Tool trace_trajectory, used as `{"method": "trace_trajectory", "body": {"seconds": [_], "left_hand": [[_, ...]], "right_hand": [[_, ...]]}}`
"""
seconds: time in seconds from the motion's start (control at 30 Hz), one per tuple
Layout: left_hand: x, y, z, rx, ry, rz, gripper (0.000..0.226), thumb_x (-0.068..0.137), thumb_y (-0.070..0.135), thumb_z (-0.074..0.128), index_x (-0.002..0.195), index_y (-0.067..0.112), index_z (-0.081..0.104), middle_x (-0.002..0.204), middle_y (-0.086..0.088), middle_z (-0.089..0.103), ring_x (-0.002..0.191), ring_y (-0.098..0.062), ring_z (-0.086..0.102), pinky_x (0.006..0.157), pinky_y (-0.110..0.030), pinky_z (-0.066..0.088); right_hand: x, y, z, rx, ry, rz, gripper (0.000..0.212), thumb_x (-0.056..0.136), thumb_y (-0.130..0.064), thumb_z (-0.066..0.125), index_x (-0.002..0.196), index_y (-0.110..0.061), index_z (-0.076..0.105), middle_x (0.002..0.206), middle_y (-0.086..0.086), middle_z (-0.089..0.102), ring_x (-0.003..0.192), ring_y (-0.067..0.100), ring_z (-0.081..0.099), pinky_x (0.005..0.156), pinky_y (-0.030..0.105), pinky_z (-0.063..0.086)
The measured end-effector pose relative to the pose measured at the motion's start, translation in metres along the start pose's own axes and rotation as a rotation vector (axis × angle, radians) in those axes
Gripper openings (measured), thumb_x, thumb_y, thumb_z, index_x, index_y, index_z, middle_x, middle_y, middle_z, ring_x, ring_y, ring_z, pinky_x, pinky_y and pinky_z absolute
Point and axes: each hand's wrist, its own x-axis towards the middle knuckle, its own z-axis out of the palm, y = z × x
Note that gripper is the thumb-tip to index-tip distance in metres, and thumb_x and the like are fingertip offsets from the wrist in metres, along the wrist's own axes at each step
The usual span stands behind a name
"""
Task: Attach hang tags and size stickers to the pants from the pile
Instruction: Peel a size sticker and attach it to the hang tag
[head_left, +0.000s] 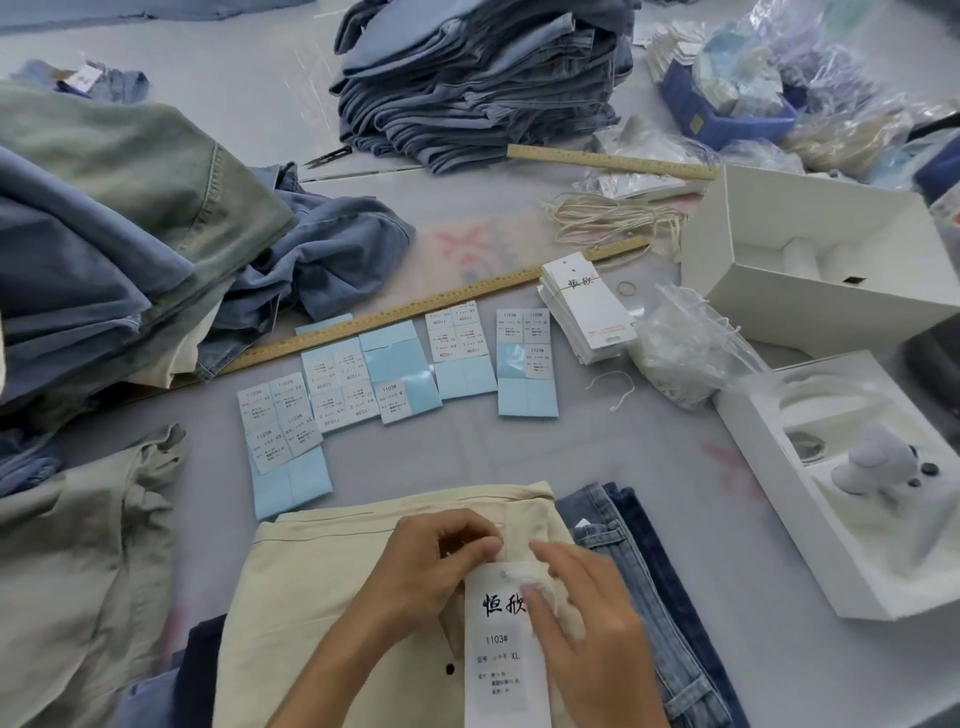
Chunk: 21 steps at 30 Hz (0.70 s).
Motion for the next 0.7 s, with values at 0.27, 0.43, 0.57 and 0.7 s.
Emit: {"method": "trace_trajectory", "body": {"seconds": [0.27,0.43,0.57,0.7], "left_hand": [[-0.008,0.007,0.003,-0.026,0.090,0.013,0.017,0.090,0.025,0.076,0.074,0.028,0.078,0.074,0.004,0.076,0.070,-0.009,0.070,0.067,-0.023,0.053],[-0.016,0.018,0.007,-0.002,0.079,-0.077,0.028,0.088,0.047,0.068,0.070,0.025,0.071,0.059,0.002,0.067,0.053,-0.011,0.062,0.055,-0.021,0.048],[-0.023,0.022,0.008,0.005,0.049,-0.093,0.031,0.093,0.041,0.069,0.071,0.020,0.071,0.058,0.004,0.062,0.048,-0.010,0.054,0.052,-0.020,0.042],[-0.029,0.025,0.013,0.010,0.093,-0.143,0.042,0.089,0.058,0.061,0.071,0.020,0.068,0.061,0.002,0.063,0.049,-0.012,0.053,0.052,-0.026,0.045]], "right_hand": [[0.007,-0.007,0.032,-0.003,-0.063,0.091,0.024,0.084,-0.023,0.082,0.105,-0.030,0.075,0.092,-0.022,0.071,0.086,-0.003,0.057,0.086,0.020,0.036],[0.007,-0.004,0.029,0.092,-0.030,0.075,0.025,0.088,-0.016,0.078,0.106,-0.034,0.074,0.094,-0.023,0.072,0.092,-0.008,0.060,0.087,0.025,0.043],[0.005,0.002,0.024,0.291,-0.102,0.109,0.020,0.093,-0.013,0.072,0.105,-0.028,0.075,0.095,-0.020,0.073,0.095,-0.002,0.064,0.083,0.035,0.055],[-0.008,0.002,0.021,0.439,-0.132,0.181,0.015,0.097,-0.017,0.067,0.104,-0.029,0.072,0.092,-0.016,0.072,0.082,0.012,0.068,0.071,0.029,0.056]]}}
